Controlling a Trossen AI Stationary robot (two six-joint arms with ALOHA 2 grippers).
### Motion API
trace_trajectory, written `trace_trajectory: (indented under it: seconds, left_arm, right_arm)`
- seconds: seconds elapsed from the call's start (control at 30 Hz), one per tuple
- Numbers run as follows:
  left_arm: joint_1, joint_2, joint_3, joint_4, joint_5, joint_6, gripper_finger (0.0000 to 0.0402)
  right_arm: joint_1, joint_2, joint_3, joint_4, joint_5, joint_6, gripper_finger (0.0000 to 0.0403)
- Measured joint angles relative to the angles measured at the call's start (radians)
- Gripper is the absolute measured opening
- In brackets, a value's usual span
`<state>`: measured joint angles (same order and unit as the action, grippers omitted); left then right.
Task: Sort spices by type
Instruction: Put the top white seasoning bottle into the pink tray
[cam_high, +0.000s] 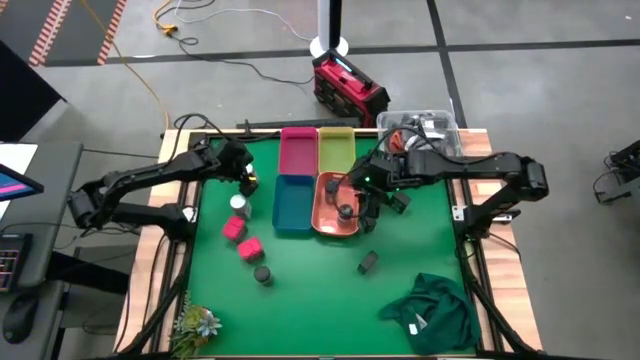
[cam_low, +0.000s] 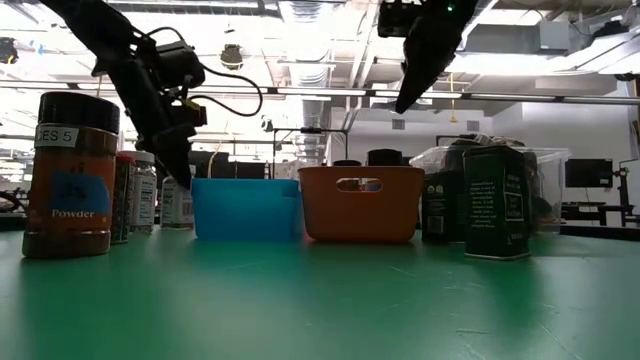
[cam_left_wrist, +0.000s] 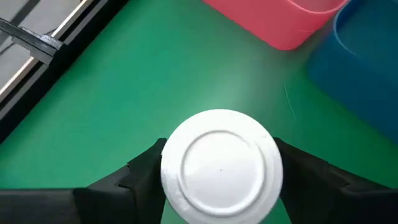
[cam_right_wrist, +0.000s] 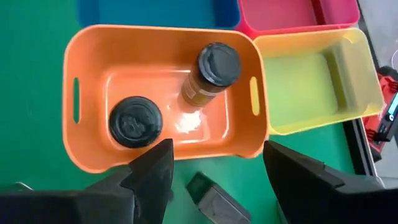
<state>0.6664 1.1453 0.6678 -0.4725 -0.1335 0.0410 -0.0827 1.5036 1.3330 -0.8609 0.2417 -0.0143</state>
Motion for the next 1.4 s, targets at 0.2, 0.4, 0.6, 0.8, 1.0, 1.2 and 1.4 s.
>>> trace_trajectory:
  seconds: [0.2, 0.4, 0.6, 0.8, 1.0, 1.2, 1.4]
  left_arm:
    - [-0.009, -0.02, 0.0, -0.003, 0.006, 0.003, 0.0197]
    - [-0.008, -0.045, -0.003, 0.009, 0.025, 0.006, 0.0197]
    - [-0.008, -0.045, 0.016, 0.014, 0.073, -0.009, 0.0197]
    - [-0.015, -0.046, 0.132, 0.031, 0.071, -0.008, 0.0197]
    - [-0.026, -0.045, 0.233, 0.092, 0.067, 0.008, 0.0197]
    - [-0.043, 0.045, 0.3, 0.171, 0.129, -0.001, 0.0197]
    - [-0.071, 0.276, 0.426, 0.119, 0.133, 0.031, 0.0201]
  right_arm:
    - [0.026, 0.001, -0.076, 0.059, 0.02, 0.015, 0.0277]
    - [0.025, -0.026, -0.119, 0.111, 0.046, 0.041, 0.0277]
    - [0.025, -0.07, -0.126, 0.118, 0.054, 0.041, 0.0276]
    - [0.027, -0.087, -0.126, 0.147, 0.055, 0.044, 0.0276]
    - [0.041, -0.076, -0.14, 0.154, 0.073, 0.049, 0.0276]
    - [0.04, -0.085, -0.202, 0.232, 0.078, 0.037, 0.0276]
    - [0.004, -0.091, -0.209, 0.266, 0.079, 0.015, 0.0276]
